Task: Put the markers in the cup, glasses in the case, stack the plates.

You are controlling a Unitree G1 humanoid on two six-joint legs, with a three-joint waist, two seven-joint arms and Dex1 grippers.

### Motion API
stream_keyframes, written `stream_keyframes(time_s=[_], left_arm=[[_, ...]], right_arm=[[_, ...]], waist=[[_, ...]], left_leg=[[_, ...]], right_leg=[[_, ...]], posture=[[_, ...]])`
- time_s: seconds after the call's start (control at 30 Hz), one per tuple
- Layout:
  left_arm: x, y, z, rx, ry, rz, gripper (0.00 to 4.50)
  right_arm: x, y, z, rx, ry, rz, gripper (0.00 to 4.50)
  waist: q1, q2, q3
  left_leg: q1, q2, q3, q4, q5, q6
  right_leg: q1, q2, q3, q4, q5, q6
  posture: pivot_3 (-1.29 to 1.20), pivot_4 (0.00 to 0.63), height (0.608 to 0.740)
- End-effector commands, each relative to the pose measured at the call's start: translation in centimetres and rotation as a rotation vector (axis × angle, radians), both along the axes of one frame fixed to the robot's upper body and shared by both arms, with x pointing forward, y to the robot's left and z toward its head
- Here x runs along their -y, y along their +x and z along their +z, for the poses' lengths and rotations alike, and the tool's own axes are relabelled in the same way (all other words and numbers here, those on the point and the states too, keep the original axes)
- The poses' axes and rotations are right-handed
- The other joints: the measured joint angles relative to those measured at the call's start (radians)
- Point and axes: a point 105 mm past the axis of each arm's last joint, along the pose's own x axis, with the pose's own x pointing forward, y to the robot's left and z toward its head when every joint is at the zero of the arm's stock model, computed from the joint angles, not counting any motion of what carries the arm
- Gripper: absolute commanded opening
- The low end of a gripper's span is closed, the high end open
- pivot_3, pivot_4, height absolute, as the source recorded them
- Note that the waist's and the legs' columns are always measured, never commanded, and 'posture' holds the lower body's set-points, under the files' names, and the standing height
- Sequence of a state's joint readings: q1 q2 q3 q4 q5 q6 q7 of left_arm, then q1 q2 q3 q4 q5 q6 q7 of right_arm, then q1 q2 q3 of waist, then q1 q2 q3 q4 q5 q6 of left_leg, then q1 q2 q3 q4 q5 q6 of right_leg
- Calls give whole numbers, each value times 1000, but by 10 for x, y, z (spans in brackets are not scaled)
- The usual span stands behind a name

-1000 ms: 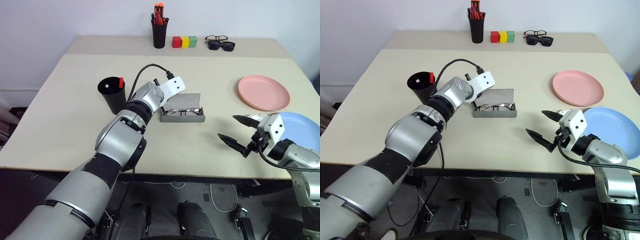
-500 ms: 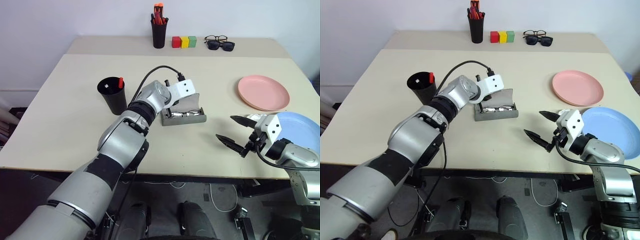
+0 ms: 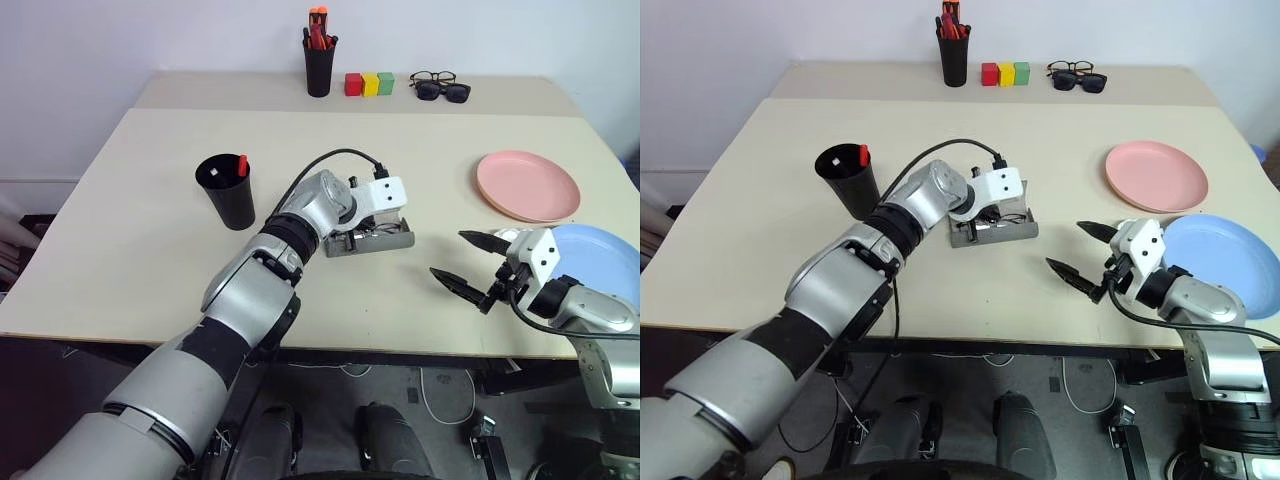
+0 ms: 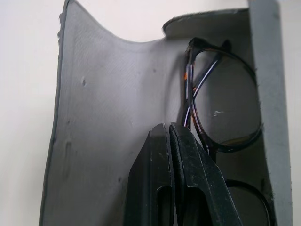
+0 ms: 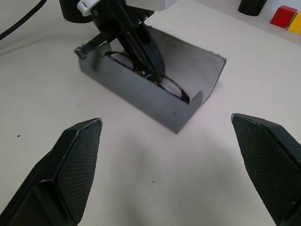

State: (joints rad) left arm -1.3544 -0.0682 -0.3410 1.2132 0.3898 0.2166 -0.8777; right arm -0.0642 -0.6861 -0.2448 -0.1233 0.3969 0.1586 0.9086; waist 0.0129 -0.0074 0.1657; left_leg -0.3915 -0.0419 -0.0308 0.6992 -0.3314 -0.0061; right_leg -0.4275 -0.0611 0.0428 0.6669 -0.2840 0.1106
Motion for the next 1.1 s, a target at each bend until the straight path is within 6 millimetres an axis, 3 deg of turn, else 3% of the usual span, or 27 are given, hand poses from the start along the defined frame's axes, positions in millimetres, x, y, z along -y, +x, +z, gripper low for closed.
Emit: stream_keyframes(time_s=[0.03,0.17,0.27,0.6,0.73,0.9,1.1], left_arm=[[13,-13,0,-30,-3,-96,66],[13,-20,-3,-32,10,-149,66],[14,-15,7,12,-28,-123,66],[9,0,80,145,-196,-74,66],[-10,18,102,192,-230,66,66],[-45,44,76,330,-34,204,66],[-43,40,37,248,12,179,66]], right_arm=[[0,-1,9,50,2,1,4500],[0,-1,9,52,4,-3,4500],[0,-1,9,54,5,-6,4500],[1,2,10,61,5,-3,4500],[0,3,10,63,6,1,4500],[-2,6,10,68,10,6,4500],[-3,5,10,68,11,10,4500]], waist=[[0,0,0],[-1,0,0],[-1,0,0],[0,0,0],[-2,0,0],[-4,1,-1],[2,1,0]], left_leg=[[0,0,0,0,0,0],[0,0,0,0,0,0],[0,0,0,0,0,0],[0,0,0,0,0,0],[0,0,0,0,0,0],[1,0,0,0,0,0],[0,0,0,0,0,0]], right_leg=[[0,0,0,0,0,0],[0,0,0,0,0,0],[0,0,0,0,0,0],[0,0,0,0,0,0],[0,0,0,0,0,0],[0,0,0,1,0,0],[0,0,0,0,0,0]], posture=[[0,150,740],[0,150,740],[0,150,740],[0,150,740],[0,150,740],[0,150,740],[0,150,740]])
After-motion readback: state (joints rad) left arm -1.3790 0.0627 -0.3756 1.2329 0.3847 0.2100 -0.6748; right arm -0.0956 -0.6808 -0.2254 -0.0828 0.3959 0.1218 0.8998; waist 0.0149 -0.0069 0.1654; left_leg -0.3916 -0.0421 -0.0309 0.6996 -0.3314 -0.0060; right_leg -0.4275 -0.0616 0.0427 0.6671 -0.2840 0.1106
